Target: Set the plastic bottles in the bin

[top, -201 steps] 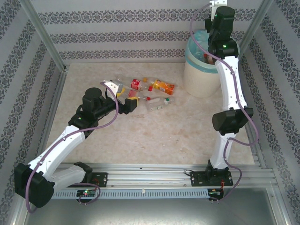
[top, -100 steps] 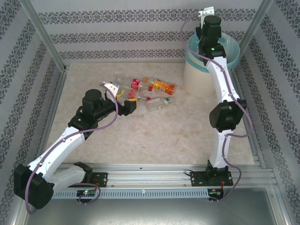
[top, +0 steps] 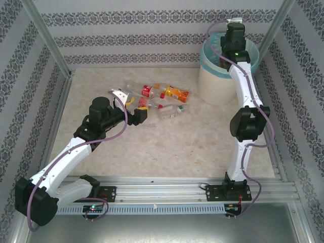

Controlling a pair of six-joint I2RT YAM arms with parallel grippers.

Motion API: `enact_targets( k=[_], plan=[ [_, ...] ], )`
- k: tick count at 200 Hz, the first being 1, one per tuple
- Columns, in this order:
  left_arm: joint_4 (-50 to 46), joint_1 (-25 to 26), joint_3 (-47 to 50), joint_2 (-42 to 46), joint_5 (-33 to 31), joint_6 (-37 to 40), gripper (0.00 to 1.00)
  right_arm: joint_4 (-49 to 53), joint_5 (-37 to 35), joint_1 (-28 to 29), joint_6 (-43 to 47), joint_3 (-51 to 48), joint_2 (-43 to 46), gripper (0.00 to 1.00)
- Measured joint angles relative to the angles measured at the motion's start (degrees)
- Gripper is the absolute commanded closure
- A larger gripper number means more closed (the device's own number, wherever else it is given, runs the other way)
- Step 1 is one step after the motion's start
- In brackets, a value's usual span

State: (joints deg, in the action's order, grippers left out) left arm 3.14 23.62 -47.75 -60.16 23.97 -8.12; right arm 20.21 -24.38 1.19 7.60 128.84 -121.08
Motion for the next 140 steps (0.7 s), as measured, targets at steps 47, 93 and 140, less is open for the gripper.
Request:
enact_targets(
  k=[47, 93, 140],
  plan=[
    [0.0, 0.0, 0.0, 0.0, 0.0, -0.1, 0.07, -0.3, 1.1, -0.7, -1.3, 0.0, -0.9, 1.0],
    [0.0, 0.0, 0.0, 0.0, 0.0, -0.1, 0.07, -3.2, 1.3, -1.1, -1.3, -0.6, -2.3, 1.0],
    [0.0, 0.0, 0.1, 0.0, 0.0, -0.1, 0.07, -6.2, 1.9, -2.2, -1.9, -2.6, -2.3, 1.0]
  ],
)
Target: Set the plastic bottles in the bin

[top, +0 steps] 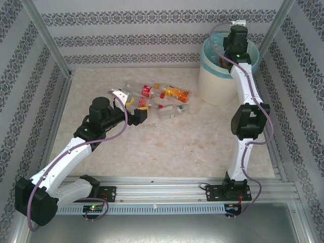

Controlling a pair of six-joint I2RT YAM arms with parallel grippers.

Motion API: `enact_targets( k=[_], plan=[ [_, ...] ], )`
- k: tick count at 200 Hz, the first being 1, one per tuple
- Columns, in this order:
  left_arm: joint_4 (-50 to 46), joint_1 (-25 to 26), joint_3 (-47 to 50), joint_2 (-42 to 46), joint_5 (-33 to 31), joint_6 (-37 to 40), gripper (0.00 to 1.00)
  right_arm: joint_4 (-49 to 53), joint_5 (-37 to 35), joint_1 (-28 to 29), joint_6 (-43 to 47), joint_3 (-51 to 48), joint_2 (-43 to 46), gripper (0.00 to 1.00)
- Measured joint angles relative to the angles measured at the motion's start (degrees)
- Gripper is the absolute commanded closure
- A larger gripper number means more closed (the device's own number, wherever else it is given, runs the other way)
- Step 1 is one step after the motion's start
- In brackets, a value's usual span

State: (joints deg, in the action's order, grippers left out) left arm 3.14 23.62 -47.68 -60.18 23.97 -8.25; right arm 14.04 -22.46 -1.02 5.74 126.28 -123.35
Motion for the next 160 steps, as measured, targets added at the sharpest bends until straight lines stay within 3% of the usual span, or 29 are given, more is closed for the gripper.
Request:
enact_targets(
  k=[44, 55, 88, 131, 160],
  plan=[
    [0.0, 0.0, 0.0, -0.3, 0.0, 0.0, 0.07, 0.5, 0.5, 0.0, 0.1, 0.4, -0.1, 1.0],
    [0.0, 0.0, 0.0, -0.4, 0.0, 0.0, 0.07, 0.5, 0.7, 0.0, 0.2, 0.5, -0.1, 0.96],
    [0.0, 0.0, 0.0, -0.5, 0.0, 0.0, 0.07, 2.2, 0.7, 0.4, 0.7, 1.5, -0.1, 1.0],
    [0.0, 0.0, 0.0, -0.7, 0.0, 0.0, 0.07, 0.5, -3.7, 4.4, 7.4, 0.2, 0.6, 1.0],
    [0.0, 0.0, 0.1, -0.7, 0.0, 0.0, 0.07, 4.6, -5.2, 6.0, 11.3, 5.5, -1.0, 1.0]
  ],
)
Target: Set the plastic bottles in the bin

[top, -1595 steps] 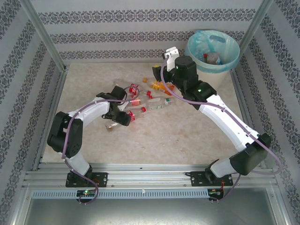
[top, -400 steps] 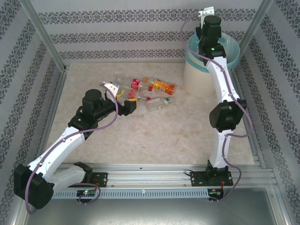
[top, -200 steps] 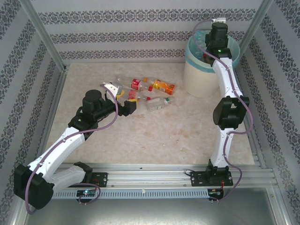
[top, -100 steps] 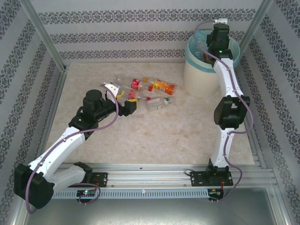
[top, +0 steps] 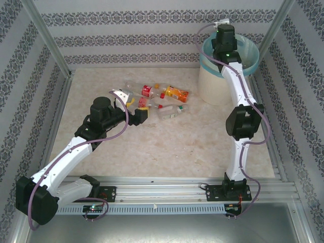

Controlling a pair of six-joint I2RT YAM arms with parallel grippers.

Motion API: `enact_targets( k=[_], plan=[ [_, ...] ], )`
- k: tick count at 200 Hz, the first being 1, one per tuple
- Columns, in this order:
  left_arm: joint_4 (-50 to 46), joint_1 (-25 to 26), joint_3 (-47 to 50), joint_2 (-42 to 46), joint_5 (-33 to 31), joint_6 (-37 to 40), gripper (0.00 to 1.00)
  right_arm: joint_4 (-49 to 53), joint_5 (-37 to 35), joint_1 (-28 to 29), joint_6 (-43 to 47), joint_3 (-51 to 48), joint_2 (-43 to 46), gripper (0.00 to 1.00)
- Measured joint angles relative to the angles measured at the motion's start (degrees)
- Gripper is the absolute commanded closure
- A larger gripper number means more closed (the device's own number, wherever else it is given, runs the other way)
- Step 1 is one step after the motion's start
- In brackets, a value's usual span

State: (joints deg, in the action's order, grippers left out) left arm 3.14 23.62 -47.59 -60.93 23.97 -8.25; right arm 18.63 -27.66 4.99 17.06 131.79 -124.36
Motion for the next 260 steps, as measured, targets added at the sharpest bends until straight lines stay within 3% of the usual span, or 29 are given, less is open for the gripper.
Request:
enact_targets(
  k=[40, 127, 142, 154, 194, 224, 260],
  plan=[
    [0.0, 0.0, 0.0, 0.0, 0.0, 0.0, 0.07, 2.8, -0.5, 0.0, 3.9, 9.5, -3.7, 1.0],
    [0.0, 0.0, 0.0, 0.0, 0.0, 0.0, 0.07, 1.2, 0.3, -0.7, 4.6, 5.6, -5.8, 0.98],
    [0.0, 0.0, 0.0, -0.1, 0.0, 0.0, 0.07, 0.3, 0.5, -0.7, 4.7, 5.1, -5.9, 0.9],
    [0.0, 0.0, 0.0, -0.2, 0.0, 0.0, 0.07, 0.1, 0.8, -0.8, 4.6, 4.9, -5.9, 0.71],
    [0.0, 0.0, 0.0, -0.5, 0.0, 0.0, 0.07, 0.6, 3.4, -0.9, 1.9, 0.9, -3.0, 0.51],
    [0.0, 0.0, 0.0, -0.9, 0.0, 0.0, 0.07, 5.3, 9.1, -1.9, -2.7, -3.3, 1.0, 0.3],
    [0.0, 0.0, 0.0, -1.1, 0.0, 0.0, 0.07, 6.9, 18.5, -2.6, -10.1, -4.8, 7.8, 0.27]
  ],
)
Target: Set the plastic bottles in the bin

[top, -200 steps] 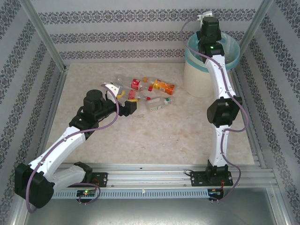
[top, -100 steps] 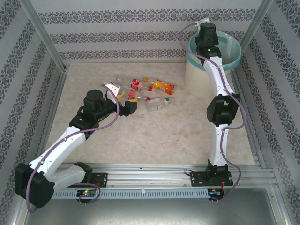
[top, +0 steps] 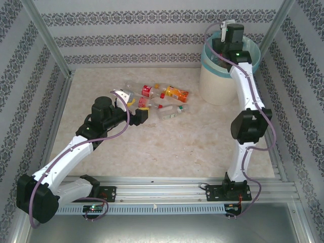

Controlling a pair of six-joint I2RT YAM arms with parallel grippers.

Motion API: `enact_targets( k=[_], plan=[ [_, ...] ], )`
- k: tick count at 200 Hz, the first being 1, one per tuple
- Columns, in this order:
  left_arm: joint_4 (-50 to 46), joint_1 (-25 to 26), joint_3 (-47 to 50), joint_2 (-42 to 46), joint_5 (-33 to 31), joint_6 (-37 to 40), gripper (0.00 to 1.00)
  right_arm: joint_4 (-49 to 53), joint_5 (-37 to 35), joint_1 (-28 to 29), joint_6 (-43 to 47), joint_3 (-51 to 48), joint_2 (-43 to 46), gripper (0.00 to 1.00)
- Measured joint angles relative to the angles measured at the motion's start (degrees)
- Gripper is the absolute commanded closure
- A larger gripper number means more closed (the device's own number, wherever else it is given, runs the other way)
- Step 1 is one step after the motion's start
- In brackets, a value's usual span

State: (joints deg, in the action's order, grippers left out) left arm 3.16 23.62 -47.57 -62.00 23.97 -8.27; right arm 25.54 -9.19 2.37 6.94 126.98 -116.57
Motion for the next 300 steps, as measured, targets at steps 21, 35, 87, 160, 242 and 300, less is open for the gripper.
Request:
enact_targets(
  k=[21, 35, 87, 160, 242, 300],
  plan=[
    [0.0, 0.0, 0.0, 0.0, 0.0, 0.0, 0.07, 0.0, 4.3, -0.3, -3.9, 0.1, 3.5, 0.29],
    [0.0, 0.0, 0.0, 0.0, 0.0, 0.0, 0.07, -0.3, 6.0, -0.5, -5.6, 0.1, 4.8, 0.3],
    [0.0, 0.0, 0.0, 0.0, 0.0, 0.0, 0.07, 0.4, 7.3, -2.1, -9.1, 1.6, 2.6, 0.44],
    [-5.9, 0.0, -5.4, -5.1, -3.8, 0.1, 0.11, 5.0, 6.6, 2.7, -10.0, 2.9, 1.7, 0.43],
    [-29.7, 6.4, -34.7, -33.3, -6.0, 7.8, 0.14, -5.2, 5.3, 13.6, -9.8, -28.1, 33.1, 0.42],
    [-43.4, 9.8, -56.2, -56.6, -7.2, 14.8, 0.16, -8.3, 3.6, 13.1, -14.6, -56.7, 53.3, 0.41]
  ],
)
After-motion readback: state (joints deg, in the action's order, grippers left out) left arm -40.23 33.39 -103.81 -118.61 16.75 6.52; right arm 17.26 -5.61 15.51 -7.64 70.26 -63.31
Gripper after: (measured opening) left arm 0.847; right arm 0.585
